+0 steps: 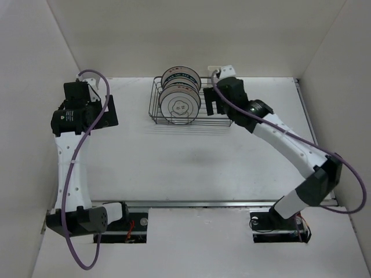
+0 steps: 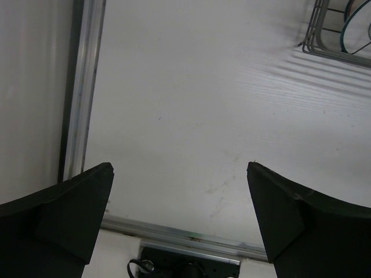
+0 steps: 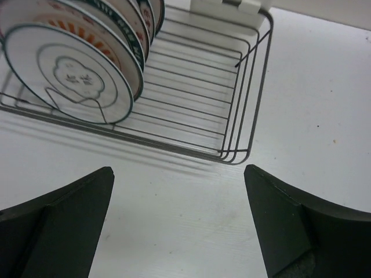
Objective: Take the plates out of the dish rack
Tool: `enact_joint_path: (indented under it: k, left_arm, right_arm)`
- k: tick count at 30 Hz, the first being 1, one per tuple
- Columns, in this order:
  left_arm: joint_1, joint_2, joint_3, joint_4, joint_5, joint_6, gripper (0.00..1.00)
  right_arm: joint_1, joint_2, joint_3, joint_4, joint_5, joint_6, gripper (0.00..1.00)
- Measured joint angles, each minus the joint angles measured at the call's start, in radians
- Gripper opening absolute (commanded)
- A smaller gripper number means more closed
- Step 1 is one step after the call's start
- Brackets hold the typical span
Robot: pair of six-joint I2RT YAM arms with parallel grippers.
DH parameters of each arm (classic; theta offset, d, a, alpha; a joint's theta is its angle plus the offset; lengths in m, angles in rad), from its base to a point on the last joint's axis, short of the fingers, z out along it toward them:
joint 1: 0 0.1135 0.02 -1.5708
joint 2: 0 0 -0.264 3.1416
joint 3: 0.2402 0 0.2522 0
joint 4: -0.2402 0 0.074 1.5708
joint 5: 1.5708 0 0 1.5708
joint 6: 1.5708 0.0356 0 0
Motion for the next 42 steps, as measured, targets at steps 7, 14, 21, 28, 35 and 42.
enact_joint_path:
  k: [7, 14, 21, 28, 35, 42]
  left_arm:
    - [0.000, -0.027, 0.005, -0.016, -0.086, 0.062, 1.00]
    - [0.000, 0.023, 0.032, -0.025, -0.120, 0.090, 1.00]
    - [0.000, 0.090, 0.076, -0.024, -0.122, 0.089, 1.00]
    - [0.000, 0.161, 0.096, -0.022, -0.138, 0.089, 1.00]
    - [0.000, 0.235, 0.114, -0.023, -0.143, 0.089, 1.00]
    - [0.000, 0.240, 0.125, -0.023, -0.145, 0.089, 1.00]
  right_arm:
    - [0.000, 0.134, 0.066, 0.043, -0.127, -0.166, 0.62]
    - [-0.010, 0.283, 0.219, 0.144, -0.350, -0.259, 0.62]
    - [-0.058, 0.510, 0.291, 0.159, -0.477, -0.284, 0.63]
    - [-0.100, 0.615, 0.361, 0.157, -0.518, -0.283, 0.63]
    - [-0.105, 0.656, 0.403, 0.166, -0.538, -0.278, 0.50]
    - [-0.118, 0.683, 0.405, 0.166, -0.555, -0.289, 0.18]
